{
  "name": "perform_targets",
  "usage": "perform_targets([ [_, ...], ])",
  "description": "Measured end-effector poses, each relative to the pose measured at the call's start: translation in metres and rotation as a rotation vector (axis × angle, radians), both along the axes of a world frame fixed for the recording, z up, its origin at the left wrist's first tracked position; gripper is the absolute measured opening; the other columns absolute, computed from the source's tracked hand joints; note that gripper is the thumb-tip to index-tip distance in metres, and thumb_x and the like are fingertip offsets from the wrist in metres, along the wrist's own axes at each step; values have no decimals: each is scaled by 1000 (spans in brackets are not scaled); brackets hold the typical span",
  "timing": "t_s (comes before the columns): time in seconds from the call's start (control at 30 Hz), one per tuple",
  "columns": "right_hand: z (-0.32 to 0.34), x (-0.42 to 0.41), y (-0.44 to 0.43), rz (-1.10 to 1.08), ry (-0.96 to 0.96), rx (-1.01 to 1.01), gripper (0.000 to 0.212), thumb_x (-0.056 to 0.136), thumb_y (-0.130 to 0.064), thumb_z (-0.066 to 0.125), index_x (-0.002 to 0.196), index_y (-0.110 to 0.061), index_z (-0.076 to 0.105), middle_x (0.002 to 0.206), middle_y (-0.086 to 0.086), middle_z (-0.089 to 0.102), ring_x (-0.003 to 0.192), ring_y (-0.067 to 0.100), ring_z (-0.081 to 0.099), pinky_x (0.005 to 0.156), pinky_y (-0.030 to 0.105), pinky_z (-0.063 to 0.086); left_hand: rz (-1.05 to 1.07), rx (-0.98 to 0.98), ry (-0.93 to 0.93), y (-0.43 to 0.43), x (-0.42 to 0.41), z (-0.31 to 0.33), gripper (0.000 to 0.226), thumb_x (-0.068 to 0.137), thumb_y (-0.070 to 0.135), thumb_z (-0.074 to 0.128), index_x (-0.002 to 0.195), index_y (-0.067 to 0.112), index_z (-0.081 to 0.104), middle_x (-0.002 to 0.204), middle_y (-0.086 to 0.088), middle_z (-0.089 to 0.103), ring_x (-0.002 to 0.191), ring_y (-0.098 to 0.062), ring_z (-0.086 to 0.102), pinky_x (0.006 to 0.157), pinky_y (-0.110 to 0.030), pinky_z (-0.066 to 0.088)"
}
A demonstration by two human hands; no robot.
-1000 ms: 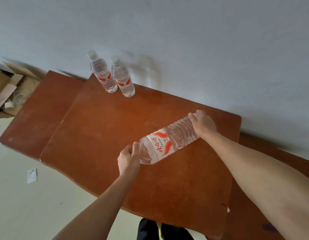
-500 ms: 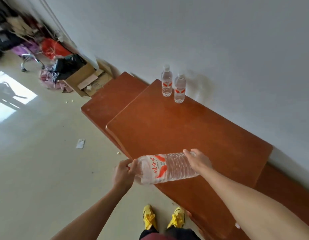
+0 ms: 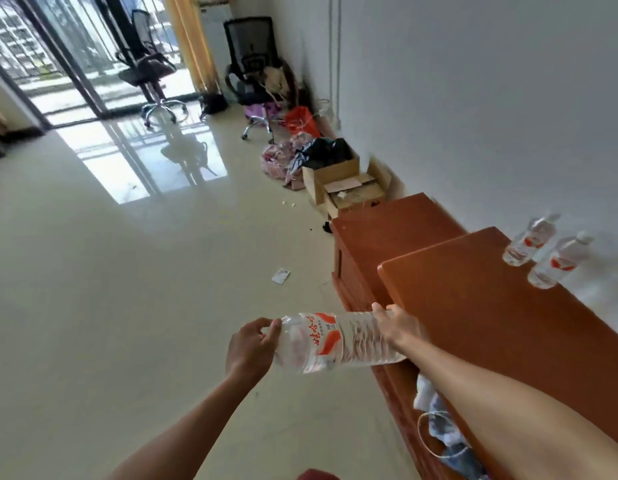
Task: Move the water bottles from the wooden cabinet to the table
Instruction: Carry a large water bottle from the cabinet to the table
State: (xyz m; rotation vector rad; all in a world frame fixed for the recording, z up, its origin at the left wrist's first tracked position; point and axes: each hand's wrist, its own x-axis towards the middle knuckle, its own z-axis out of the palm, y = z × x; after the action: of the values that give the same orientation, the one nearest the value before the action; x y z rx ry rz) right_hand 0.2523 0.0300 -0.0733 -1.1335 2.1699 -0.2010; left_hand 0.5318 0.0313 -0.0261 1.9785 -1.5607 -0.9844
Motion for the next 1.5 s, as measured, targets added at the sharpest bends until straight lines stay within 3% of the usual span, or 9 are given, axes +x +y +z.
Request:
perform_targets([
  [0.13,15,122,-52,159,-49,-36,77,89,-74,22,135,-21,52,134,10,58,122,33,54,96,38,41,159,-39,-32,-7,119,17,45,81,59,49,95,26,75,89,-4,73,84,-24,67,77,-35,55],
  [0.23,14,211,-90,269,-55,-60,92,74,-86,15,124,-22,60,125,10,64,114,33,58,96,39,44,290,-63,-75,-12,202,27,44,83,58,49,98,25,74,93,-6,74,88,-25,67,76,-32,51],
  [0.37,27,306,-131,426,-29,-75,72,88,-75,23,132,-26,53,131,10,61,117,33,57,87,37,39,427,-72,-72,-19,283,30,49,81,58,46,98,23,75,94,-6,74,90,-26,67,73,-30,47],
  [0.43,24,352,-157,501,-11,-62,71,88,-74,25,133,-27,54,133,9,60,117,32,57,89,37,40,502,-69,-61,-26,322,26,40,86,53,51,97,23,75,94,-6,74,89,-26,66,73,-30,47],
  [0.8,-2,650,-330,840,-68,-24,64,91,-70,25,122,-25,59,129,9,62,113,30,58,88,36,42,828,-38,-62,-122,561,15,58,70,63,42,90,20,75,91,-7,74,87,-27,66,70,-30,45],
  [1.13,25,976,-409,1253,1,-52,56,94,-63,28,125,-26,55,122,11,63,111,31,58,78,33,35,1261,-106,-97,-143,795,11,65,73,58,44,84,-5,56,97,-23,63,93,-41,60,65,-35,44],
  [1.23,9,1060,-411,1291,-19,-40,55,94,-64,29,120,-26,58,118,9,64,108,30,58,77,32,36,1313,-66,-125,-143,869,3,63,72,58,43,82,-2,58,94,-21,66,90,-40,62,60,-31,34],
  [1.4,3,1217,-419,1305,-74,-26,53,93,-64,33,113,-24,61,117,9,65,105,29,58,81,34,41,1359,-24,-154,-150,1020,0,50,87,49,54,86,-2,57,95,-18,66,92,-38,63,67,-35,47],
  [1.5,8,1296,-431,1260,-108,-29,55,90,-67,34,120,-28,60,120,9,65,108,30,58,84,34,43,1342,-13,-195,-159,1106,14,48,88,49,52,86,2,60,92,-16,68,89,-36,64,61,-32,39],
])
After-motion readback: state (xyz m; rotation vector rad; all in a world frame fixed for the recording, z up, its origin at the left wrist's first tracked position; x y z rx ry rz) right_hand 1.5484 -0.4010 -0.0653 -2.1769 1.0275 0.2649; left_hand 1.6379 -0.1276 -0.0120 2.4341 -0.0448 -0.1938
